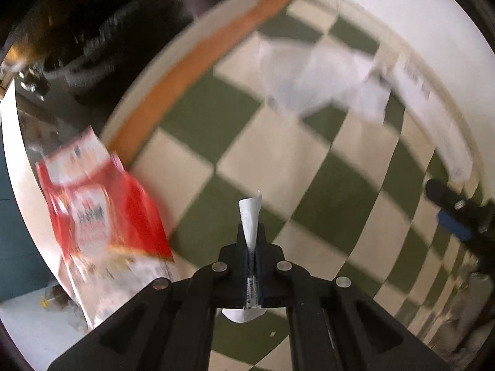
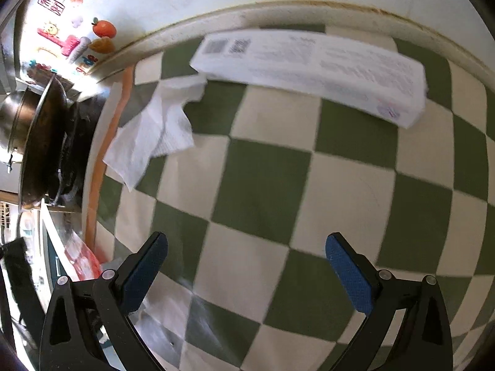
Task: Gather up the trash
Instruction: 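Grasp a small white paper with the left tool while the right tool grasps the white tissue, then carry the paper and tissue down over the trash bin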
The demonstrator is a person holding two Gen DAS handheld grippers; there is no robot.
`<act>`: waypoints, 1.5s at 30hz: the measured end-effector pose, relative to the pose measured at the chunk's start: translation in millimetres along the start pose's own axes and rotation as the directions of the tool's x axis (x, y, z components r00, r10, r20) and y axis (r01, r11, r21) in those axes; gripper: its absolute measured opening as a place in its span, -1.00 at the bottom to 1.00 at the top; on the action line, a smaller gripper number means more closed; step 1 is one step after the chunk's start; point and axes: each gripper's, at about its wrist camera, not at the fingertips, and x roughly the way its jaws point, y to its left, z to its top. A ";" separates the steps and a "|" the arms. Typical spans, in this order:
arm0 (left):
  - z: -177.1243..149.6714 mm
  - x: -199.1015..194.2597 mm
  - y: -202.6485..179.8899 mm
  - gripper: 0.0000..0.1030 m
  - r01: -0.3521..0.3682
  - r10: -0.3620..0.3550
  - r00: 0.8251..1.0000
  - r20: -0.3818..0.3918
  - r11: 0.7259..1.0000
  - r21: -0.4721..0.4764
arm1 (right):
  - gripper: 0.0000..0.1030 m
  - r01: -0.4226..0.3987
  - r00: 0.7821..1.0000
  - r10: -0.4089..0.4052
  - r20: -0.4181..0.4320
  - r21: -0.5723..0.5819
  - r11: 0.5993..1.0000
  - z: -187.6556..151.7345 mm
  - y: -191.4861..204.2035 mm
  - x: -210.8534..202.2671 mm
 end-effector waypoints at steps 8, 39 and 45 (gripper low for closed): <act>65.5 -11.5 6.4 -0.98 -0.064 0.072 0.992 0.103 0.995 -0.074 | 0.99 -0.041 0.993 0.046 0.112 -0.044 0.998 57.4 47.2 27.2; -112.8 -165.7 217.3 -0.98 -0.023 0.138 0.937 0.321 0.941 -0.338 | -0.95 -0.208 0.956 0.274 0.103 -0.419 0.884 -126.9 232.3 -74.5; -200.4 -158.4 341.7 -0.98 -0.042 0.197 0.949 0.246 0.852 -0.522 | -0.96 -0.351 0.932 0.338 -0.127 -0.541 0.765 -242.8 340.5 -26.0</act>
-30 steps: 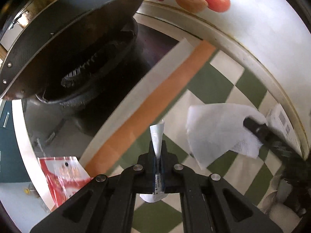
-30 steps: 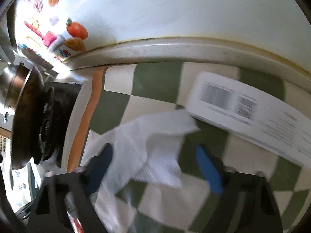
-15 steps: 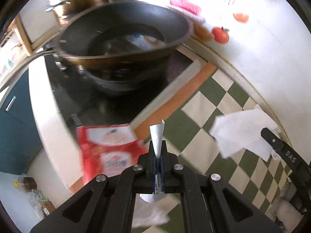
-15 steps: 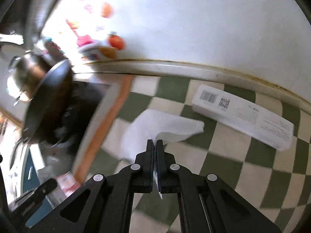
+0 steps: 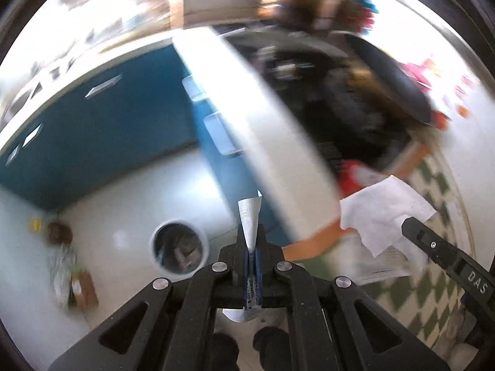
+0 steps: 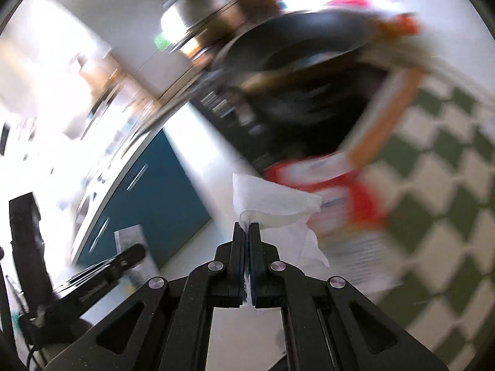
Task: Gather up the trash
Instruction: 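Carry the paper and tissue down over the trash bin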
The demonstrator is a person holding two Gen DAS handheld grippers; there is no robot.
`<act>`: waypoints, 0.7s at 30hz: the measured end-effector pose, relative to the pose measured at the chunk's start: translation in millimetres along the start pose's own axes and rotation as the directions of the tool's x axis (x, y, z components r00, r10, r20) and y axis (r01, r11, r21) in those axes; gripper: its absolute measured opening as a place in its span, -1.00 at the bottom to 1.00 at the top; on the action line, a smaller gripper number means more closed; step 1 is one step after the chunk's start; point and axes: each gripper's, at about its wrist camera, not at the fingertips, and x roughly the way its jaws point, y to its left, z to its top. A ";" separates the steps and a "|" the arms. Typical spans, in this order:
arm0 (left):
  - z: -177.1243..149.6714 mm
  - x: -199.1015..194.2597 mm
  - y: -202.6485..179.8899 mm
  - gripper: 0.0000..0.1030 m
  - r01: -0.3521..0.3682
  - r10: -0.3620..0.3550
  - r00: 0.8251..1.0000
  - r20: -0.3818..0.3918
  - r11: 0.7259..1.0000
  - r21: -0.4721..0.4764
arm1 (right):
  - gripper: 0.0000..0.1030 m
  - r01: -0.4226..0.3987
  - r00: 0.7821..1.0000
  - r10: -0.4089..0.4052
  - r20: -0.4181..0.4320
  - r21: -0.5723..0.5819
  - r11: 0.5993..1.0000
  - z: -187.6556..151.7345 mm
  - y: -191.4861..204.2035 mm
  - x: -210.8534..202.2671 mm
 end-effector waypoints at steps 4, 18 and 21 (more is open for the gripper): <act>-19.2 44.7 92.8 -0.98 -0.045 0.035 0.997 -0.067 0.988 -0.145 | -0.96 -0.043 0.994 0.035 -0.105 -0.072 0.996 -36.8 61.2 90.5; -114.2 400.6 281.2 -0.97 0.038 -0.203 0.936 -0.288 0.870 -0.491 | -0.96 0.125 0.911 -0.137 -0.388 -0.055 0.991 -220.5 -6.3 504.3; -130.1 474.6 291.8 -0.97 0.039 -0.233 0.910 -0.343 0.872 -0.489 | -0.96 0.142 0.893 -0.157 -0.422 -0.069 0.988 -245.4 -31.5 565.8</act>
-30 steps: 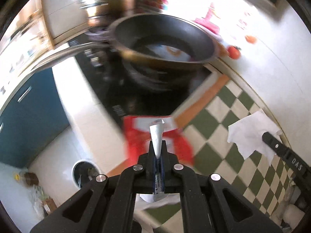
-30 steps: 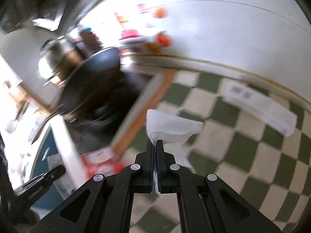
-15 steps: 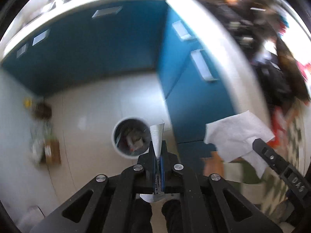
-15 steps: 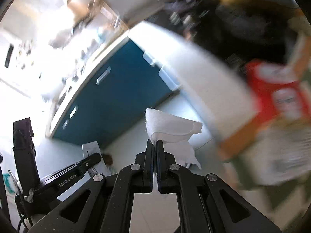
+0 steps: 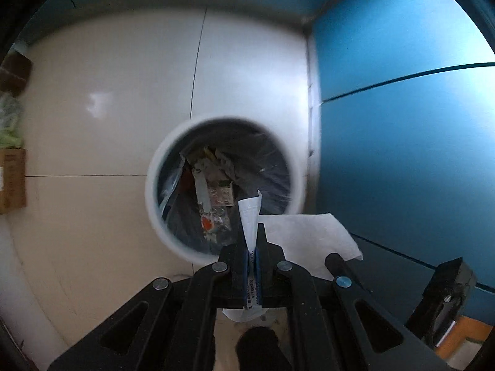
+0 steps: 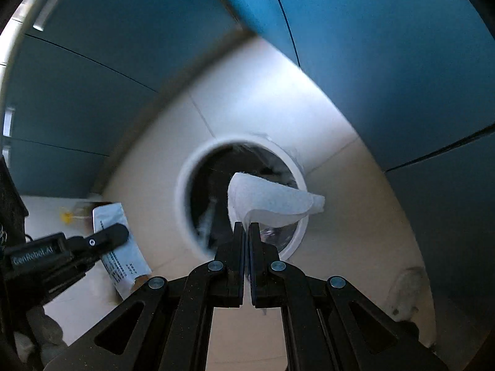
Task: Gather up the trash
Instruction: 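Carry the paper and tissue down over the trash bin, then open both tools to drop the paper and tissue into the bin, then raise both tools back up toward the counter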
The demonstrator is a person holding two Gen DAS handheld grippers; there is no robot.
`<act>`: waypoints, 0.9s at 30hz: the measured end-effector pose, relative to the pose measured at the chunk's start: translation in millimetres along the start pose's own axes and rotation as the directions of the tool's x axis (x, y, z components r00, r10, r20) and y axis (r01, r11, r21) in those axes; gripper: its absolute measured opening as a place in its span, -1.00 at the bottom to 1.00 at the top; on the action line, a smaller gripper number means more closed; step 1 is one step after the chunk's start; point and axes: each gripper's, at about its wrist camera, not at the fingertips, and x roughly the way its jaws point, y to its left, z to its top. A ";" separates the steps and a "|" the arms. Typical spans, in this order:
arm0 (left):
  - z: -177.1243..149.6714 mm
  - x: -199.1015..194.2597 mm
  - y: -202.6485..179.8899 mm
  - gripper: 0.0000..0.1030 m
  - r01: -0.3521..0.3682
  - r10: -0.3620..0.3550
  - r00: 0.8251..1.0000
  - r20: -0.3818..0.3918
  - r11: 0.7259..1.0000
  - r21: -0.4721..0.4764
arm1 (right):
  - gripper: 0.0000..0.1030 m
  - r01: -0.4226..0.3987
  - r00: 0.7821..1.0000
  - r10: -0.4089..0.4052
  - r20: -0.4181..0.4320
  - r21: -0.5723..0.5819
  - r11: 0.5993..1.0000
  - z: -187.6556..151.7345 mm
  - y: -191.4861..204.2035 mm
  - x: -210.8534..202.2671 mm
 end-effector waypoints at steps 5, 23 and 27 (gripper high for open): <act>16.4 74.5 23.1 -0.94 0.011 -0.014 0.996 -0.090 1.000 -0.027 | -0.92 0.034 0.996 -0.039 -0.079 -0.063 0.997 5.7 -3.8 72.6; -34.1 -42.2 9.8 0.83 -0.325 0.312 0.938 0.151 0.944 0.064 | 1.00 0.264 0.962 -0.271 0.016 -0.297 0.918 3.1 41.7 -33.1; -57.4 -99.3 -8.4 0.83 -0.366 0.347 0.914 0.211 0.929 0.060 | 1.00 0.283 0.959 -0.276 0.069 -0.344 0.895 -5.9 65.0 -96.7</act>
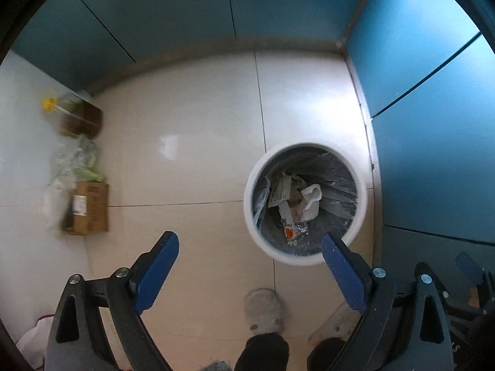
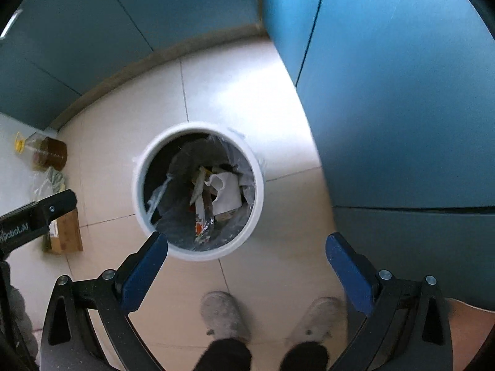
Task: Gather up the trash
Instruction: 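Raise both tools back up toward the counter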
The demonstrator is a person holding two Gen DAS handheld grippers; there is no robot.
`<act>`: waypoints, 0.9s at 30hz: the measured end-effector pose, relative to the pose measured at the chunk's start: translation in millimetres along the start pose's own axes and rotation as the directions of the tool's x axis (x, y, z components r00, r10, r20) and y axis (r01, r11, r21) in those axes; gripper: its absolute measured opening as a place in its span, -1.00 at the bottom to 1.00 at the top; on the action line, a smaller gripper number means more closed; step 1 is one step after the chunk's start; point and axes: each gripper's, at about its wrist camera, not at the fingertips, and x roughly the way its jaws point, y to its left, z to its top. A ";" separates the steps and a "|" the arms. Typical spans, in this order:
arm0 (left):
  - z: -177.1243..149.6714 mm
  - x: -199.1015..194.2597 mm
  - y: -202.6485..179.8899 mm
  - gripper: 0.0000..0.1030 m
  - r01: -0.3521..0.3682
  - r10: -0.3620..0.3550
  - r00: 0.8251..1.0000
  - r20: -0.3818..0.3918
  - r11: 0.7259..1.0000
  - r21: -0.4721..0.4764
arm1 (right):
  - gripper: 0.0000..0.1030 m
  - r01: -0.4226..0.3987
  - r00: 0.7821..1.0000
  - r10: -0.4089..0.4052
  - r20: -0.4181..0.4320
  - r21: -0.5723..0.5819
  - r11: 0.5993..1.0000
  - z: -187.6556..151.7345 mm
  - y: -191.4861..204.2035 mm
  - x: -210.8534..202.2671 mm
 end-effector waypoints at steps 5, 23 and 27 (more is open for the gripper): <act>-19.4 -95.9 7.5 0.83 -0.005 0.006 0.998 0.068 1.000 -0.012 | 1.00 -0.016 0.998 0.017 0.065 -0.023 1.000 -3.6 -3.1 -97.4; -98.6 -351.1 -7.0 0.83 -0.029 0.025 0.970 0.241 1.000 0.012 | 1.00 -0.158 0.951 0.180 0.252 -0.104 0.982 -65.9 -23.3 -402.5; -102.9 -382.9 -35.3 0.83 -0.011 -0.005 0.958 0.285 0.998 0.054 | 1.00 -0.251 0.928 0.241 0.283 -0.001 0.968 -76.1 -59.8 -432.5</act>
